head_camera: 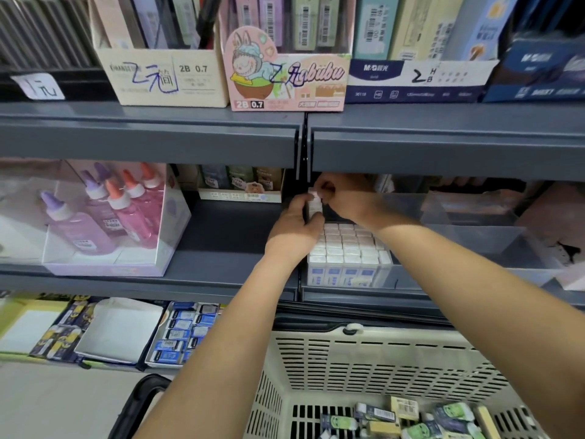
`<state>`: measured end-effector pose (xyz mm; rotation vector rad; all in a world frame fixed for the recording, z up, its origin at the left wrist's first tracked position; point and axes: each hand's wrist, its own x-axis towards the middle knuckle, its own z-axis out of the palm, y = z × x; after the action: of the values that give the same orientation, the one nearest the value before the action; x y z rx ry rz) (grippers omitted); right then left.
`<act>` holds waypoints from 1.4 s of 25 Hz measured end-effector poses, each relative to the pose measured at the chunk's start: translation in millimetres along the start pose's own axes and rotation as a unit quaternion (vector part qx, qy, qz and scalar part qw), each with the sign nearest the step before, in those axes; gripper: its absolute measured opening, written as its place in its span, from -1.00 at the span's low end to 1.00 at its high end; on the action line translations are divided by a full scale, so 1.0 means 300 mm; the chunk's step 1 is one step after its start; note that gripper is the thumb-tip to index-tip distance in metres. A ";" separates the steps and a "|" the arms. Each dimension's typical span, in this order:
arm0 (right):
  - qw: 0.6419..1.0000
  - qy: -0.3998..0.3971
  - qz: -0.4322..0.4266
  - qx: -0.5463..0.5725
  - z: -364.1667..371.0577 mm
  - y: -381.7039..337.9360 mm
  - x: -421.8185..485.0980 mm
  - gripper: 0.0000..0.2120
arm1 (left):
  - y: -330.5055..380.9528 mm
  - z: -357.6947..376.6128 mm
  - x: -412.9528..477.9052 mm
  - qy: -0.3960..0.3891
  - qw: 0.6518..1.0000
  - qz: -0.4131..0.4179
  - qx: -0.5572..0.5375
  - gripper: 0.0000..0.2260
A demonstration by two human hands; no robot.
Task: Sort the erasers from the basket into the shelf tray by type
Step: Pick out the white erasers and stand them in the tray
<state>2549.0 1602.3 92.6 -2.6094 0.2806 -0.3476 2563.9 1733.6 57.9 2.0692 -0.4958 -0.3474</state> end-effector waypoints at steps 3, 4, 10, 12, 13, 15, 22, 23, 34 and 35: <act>1.000 0.023 -0.011 -0.015 0.011 0.010 -0.005 -0.82 | -0.003 0.001 -0.002 0.014 0.999 0.001 -0.036 -0.50; 0.999 0.025 -0.014 -0.014 0.013 0.018 -0.008 -0.83 | -0.006 0.003 0.002 0.007 0.999 0.000 -0.039 -0.47; 1.000 -0.015 0.005 0.007 0.009 0.029 -0.023 -0.80 | 0.004 0.007 0.007 -0.018 0.997 -0.026 -0.074 -0.51; 0.999 -0.026 0.013 0.018 0.007 0.024 -0.029 -0.79 | 0.007 -0.005 -0.011 -0.017 0.991 -0.043 -0.128 -0.55; 0.999 -0.030 0.018 0.020 0.006 0.020 -0.033 -0.78 | 0.011 -0.010 -0.023 -0.017 0.984 -0.061 -0.164 -0.57; 0.999 -0.037 0.032 0.016 0.003 0.015 -0.042 -0.76 | 0.018 -0.009 -0.043 -0.016 0.975 -0.085 -0.203 -0.62; 0.995 -0.065 0.061 -0.040 -0.010 -0.012 -0.087 -0.78 | 0.064 -0.007 -0.068 -0.042 0.982 -0.087 -0.165 -0.60; 0.995 -0.074 0.061 -0.030 -0.022 -0.021 -0.100 -0.78 | 0.065 -0.008 -0.083 -0.043 0.983 -0.082 -0.160 -0.61; 0.987 -0.025 0.031 0.155 -0.166 0.055 -0.865 -0.93 | -0.026 0.035 -0.644 0.047 0.995 0.045 -0.076 -0.87; 0.988 -0.069 0.043 0.131 -0.138 0.094 -0.947 -0.93 | -0.036 0.072 -0.686 0.000 0.998 0.031 -0.048 -0.89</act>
<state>2264.1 1633.2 59.0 -2.3412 0.2797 -0.1609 2376.2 1820.6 47.5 1.9573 -0.5328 -0.3282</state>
